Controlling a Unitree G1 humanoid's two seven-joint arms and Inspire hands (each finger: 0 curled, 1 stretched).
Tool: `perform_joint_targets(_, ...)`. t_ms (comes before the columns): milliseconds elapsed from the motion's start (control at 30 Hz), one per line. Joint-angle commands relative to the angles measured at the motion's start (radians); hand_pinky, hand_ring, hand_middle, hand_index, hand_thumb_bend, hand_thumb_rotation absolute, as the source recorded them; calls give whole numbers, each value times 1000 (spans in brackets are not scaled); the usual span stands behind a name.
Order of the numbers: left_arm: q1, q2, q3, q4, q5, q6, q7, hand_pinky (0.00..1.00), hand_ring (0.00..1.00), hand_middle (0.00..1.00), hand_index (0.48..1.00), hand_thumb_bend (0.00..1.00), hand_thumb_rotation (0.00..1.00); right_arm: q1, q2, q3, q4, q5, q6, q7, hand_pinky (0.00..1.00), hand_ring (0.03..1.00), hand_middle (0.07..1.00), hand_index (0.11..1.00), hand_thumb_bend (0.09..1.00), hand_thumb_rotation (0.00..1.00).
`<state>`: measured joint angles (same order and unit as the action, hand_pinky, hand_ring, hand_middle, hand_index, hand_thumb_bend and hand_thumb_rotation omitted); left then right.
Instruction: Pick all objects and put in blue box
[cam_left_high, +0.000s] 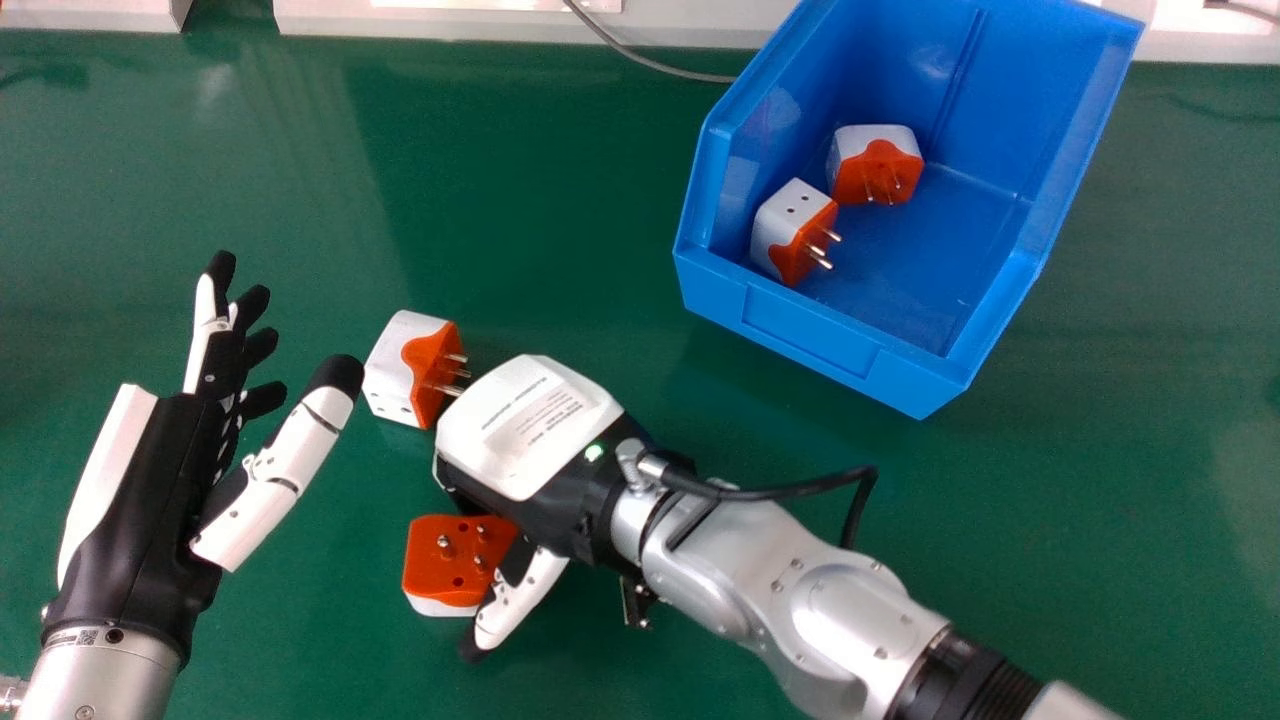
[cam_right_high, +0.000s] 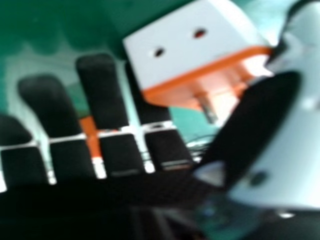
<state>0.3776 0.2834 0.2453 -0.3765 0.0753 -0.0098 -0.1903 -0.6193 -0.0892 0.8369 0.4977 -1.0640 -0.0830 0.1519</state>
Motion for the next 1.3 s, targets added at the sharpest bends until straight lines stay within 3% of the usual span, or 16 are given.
perform_joint_targets(0, -7, 2, 4, -19, -5, -11, 7, 898, 966, 1000, 1000, 486, 738, -13, -18, 7, -10, 12, -25, 28, 53, 111, 187, 476, 514, 122)
perform_joint_targets(133, -6, 7, 7, -24, -4, 3, 3, 909, 976, 1000, 1000, 482, 736, -10, -33, -4, -44, 34, -32, 61, 68, 129, 208, 478, 514, 117)
perform_joint_targets(333, -9, 9, 13, -11, -13, -14, -1, 890, 955, 994, 1000, 489, 730, 3, -50, -19, -99, 45, -20, 94, 81, 143, 221, 479, 513, 119)
perform_joint_targets(467, -12, 18, 17, 6, -13, -30, -3, 903, 970, 1000, 1000, 492, 737, 29, -69, -41, -168, 52, -1, 116, 78, 141, 220, 477, 511, 119)
perform_joint_targets(633, -23, 29, 26, 30, -19, -28, -9, 926, 989, 1000, 1000, 492, 740, 82, -104, -82, -321, 56, 49, 177, 59, 120, 195, 478, 509, 115)
perform_joint_targets(833, -28, 40, 31, 58, -6, -47, -5, 935, 994, 1000, 1000, 473, 748, 146, -163, -148, -495, 67, 77, 232, 75, 139, 217, 481, 506, 113)
perform_joint_targets(967, -32, 39, 35, 70, -30, -46, -12, 940, 994, 1000, 1000, 482, 739, 183, -199, -191, -596, 58, 108, 285, 112, 182, 265, 483, 492, 134)
perform_joint_targets(1033, -30, 41, 36, 73, -30, -46, -11, 940, 992, 1000, 1000, 479, 741, 210, -211, -224, -643, 70, 119, 292, 132, 205, 287, 480, 488, 140)
perform_joint_targets(1167, -27, 38, 39, 70, -37, -32, -10, 940, 990, 1000, 1000, 484, 741, 251, -231, -287, -711, 90, 128, 275, 101, 167, 245, 477, 486, 141)
perform_joint_targets(1267, -27, 44, 41, 84, -35, -46, -8, 949, 995, 1000, 1000, 486, 739, 264, -242, -325, -736, 91, 121, 242, 82, 145, 219, 472, 489, 139)
